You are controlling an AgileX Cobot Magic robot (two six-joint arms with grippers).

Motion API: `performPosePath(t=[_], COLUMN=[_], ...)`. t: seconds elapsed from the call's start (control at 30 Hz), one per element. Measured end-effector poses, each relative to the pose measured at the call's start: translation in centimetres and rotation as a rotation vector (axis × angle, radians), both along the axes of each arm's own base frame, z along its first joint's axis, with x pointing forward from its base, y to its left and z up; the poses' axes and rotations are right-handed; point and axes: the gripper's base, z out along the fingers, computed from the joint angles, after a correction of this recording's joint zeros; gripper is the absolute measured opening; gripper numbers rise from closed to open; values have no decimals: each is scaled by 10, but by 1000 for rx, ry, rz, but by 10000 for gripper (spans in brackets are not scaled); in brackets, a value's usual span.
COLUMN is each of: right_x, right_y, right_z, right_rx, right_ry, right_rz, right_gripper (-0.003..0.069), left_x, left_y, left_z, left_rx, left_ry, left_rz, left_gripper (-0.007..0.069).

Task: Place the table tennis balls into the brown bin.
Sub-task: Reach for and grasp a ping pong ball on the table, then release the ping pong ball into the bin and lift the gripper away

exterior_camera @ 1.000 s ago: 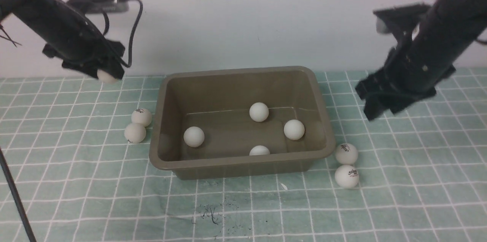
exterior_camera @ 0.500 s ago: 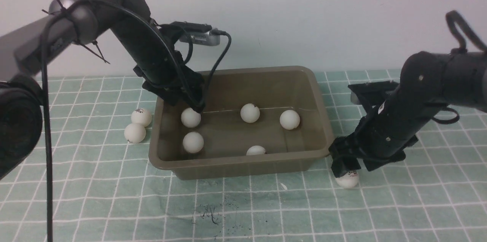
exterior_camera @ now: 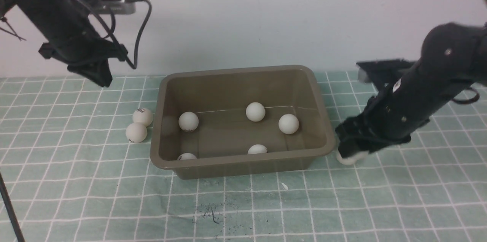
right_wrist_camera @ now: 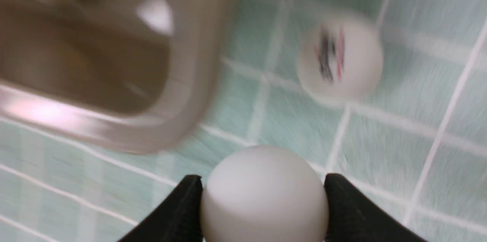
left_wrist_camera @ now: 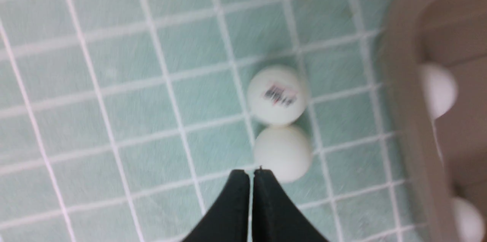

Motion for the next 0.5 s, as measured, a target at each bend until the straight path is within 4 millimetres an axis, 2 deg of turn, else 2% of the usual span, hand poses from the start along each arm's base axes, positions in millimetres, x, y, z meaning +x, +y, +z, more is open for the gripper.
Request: performPosePath(t=[0.03,0.13,0.17,0.2,0.23,0.27,0.3,0.37,0.43,0.5], right_x=[1,12,18,18,27,29,40,50,56,59], right_y=[1,7,9,10,15,16,23,29,34,36], right_z=[15,40,44,44,47,47,46,43,42,44], right_rx=[31,103,126,129,165,168,187,185,188,189], right_ry=[-67,-183,-196,-196,-201,-203,-200,-202,-202,-209], right_rz=[-5,-19,-24,-25,-30,-30,-22,2,24,37], right_gripper=[363,363,363,363,374,379,430,507,575,613], left_x=[-1,-2,0,0,2,2,3,4,5,6], left_y=[2,-1,-4,-5,-11,-13,-18,-25,-30,-33], left_z=[-7,-32,-38,-39,-49,-50,-58,-68,-79,-89], left_rx=[-6,-62,-79,-82,-94,-94,-86,-56,-22,1], left_ry=[20,77,87,89,105,107,125,149,174,198], left_rz=[-14,-56,-67,-71,-92,-97,-116,-144,-169,-178], left_gripper=[2,72,111,111,208,219,309,428,512,546])
